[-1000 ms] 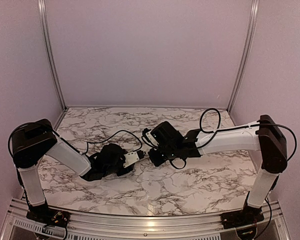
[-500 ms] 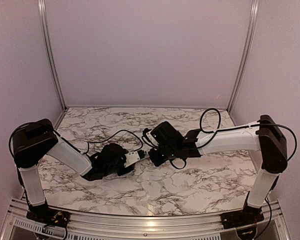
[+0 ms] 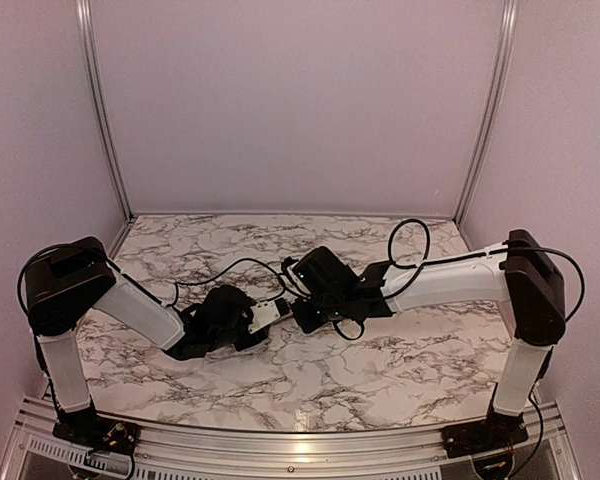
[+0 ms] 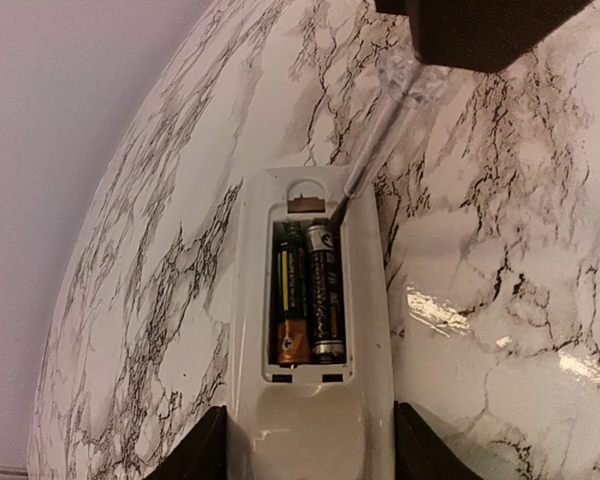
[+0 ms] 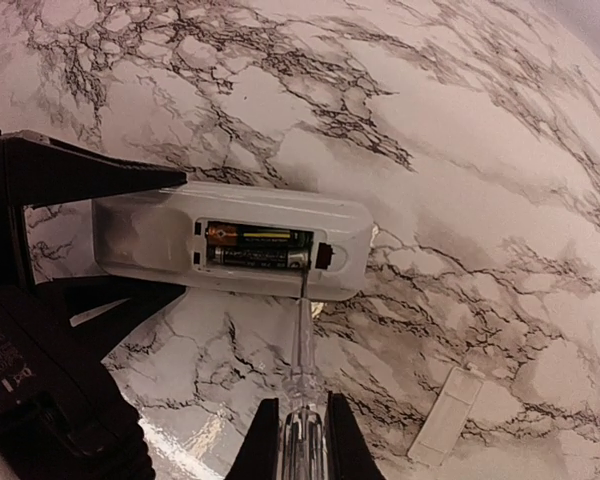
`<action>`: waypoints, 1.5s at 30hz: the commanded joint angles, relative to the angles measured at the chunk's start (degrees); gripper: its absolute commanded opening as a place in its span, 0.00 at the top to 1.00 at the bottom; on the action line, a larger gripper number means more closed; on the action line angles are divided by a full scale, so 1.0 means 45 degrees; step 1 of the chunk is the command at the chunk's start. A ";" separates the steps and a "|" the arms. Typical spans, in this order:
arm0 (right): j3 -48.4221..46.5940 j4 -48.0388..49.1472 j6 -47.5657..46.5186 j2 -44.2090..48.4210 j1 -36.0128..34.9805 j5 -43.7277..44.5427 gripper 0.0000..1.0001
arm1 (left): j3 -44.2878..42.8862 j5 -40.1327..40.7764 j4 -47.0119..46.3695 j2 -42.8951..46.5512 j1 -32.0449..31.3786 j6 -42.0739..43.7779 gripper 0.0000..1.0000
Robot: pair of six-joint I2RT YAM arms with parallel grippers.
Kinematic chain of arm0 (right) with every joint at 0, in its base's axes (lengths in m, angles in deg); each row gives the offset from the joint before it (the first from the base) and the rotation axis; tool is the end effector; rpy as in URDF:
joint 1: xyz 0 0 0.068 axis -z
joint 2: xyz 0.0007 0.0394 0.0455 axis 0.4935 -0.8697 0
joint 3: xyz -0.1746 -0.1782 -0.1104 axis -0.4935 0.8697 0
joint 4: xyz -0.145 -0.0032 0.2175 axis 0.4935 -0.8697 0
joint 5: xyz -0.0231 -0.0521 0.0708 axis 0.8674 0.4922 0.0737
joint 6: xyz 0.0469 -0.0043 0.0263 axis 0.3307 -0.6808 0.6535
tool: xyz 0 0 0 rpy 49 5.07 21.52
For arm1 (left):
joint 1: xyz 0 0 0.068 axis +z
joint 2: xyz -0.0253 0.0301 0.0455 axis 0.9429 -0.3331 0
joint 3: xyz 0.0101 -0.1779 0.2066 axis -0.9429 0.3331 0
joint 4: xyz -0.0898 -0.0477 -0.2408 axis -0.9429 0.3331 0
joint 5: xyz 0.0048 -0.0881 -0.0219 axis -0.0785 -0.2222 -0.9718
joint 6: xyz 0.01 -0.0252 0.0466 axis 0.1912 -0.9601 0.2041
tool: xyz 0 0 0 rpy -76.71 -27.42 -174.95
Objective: Unload the batteries from the remote control
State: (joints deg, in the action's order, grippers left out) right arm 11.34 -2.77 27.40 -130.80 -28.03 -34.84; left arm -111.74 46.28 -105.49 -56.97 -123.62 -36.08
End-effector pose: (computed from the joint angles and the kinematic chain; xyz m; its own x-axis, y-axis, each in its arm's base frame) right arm 0.2197 0.3299 0.1898 -0.5918 -0.4611 -0.6612 -0.6017 0.7985 -0.0183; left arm 0.2167 -0.2718 0.1043 0.0614 0.7832 -0.6187 0.7059 0.4042 0.5817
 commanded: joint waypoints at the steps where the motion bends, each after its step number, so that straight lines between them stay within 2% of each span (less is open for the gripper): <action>1: 0.0469 0.1106 -0.0049 0.0363 0.0479 -0.1332 1.00 | -0.0050 -0.1214 -0.0443 -0.0103 -0.0199 0.0031 1.00; 11: 0.2642 0.2802 0.0879 0.1485 0.2250 -0.4026 1.00 | 0.0166 -0.1809 -0.1034 -0.0104 -0.0182 -0.0015 1.00; 21: 0.4300 0.5238 0.1002 0.1659 0.3044 -0.6736 1.00 | 0.0243 -0.2779 -0.1303 -0.0092 0.0070 -0.0449 1.00; 32: 0.5006 0.6049 0.1146 0.2056 0.3059 -0.7467 1.00 | 0.0309 -0.3577 -0.1477 0.0022 0.0609 -0.1113 1.00; 37: 0.4491 0.4814 0.0622 0.2750 0.3028 -0.7727 1.00 | 0.0238 -0.3108 -0.1233 -0.0017 0.0621 -0.0820 1.00; 45: 0.2690 0.1566 -0.0594 0.2753 0.2236 -0.5887 1.00 | 0.0215 -0.2544 -0.1049 -0.0017 0.0435 -0.0375 1.00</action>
State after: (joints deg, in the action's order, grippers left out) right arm 28.17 12.88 28.56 -118.36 -15.90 -65.74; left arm -110.52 33.64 -108.66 -57.06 -121.09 -39.16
